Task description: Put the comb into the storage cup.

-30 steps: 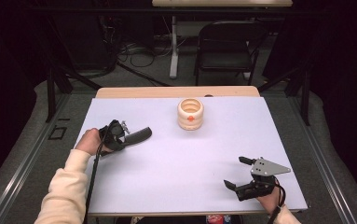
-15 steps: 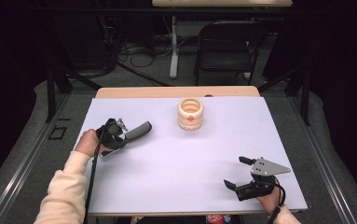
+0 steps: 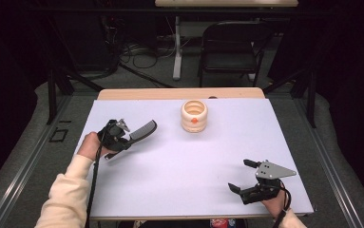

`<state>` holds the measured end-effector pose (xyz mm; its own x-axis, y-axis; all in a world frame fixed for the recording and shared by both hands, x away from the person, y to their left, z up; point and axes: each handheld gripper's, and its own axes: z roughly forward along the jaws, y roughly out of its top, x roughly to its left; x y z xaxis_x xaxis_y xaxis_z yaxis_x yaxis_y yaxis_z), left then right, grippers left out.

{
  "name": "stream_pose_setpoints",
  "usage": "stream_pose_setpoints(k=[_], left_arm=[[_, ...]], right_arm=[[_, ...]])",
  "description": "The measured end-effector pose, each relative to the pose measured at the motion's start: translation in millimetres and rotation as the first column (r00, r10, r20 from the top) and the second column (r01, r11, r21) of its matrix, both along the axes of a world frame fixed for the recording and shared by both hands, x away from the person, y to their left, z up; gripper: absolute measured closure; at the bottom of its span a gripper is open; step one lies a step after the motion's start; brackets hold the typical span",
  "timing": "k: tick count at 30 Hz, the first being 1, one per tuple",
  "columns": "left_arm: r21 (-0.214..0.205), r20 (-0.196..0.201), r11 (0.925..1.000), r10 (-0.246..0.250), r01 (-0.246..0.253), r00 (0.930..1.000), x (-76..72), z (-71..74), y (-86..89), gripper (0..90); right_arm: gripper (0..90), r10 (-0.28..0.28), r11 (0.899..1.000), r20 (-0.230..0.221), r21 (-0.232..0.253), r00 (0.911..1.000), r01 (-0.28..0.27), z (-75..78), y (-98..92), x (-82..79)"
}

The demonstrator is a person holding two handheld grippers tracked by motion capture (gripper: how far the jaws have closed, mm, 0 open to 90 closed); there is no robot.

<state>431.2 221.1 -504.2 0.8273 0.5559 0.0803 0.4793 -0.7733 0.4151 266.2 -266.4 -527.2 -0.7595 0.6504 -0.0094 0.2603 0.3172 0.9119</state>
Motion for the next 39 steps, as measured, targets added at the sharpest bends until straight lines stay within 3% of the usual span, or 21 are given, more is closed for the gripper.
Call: stream_pose_setpoints(k=[18,39], left_arm=[[-0.110,0.026,0.9940,0.002,0.001,0.9996,-5.5,3.6,-4.5,72.3],[-0.220,0.053,0.9755,0.002,0.010,0.9986,-8.3,3.7,-15.3,72.3]], right_arm=[[0.0,-0.001,1.000,0.006,-0.001,1.0000,0.001,0.4,-0.1,-0.3],[0.0,-0.004,1.000,0.008,0.002,1.0000,0.004,0.6,-0.5,-0.4]])
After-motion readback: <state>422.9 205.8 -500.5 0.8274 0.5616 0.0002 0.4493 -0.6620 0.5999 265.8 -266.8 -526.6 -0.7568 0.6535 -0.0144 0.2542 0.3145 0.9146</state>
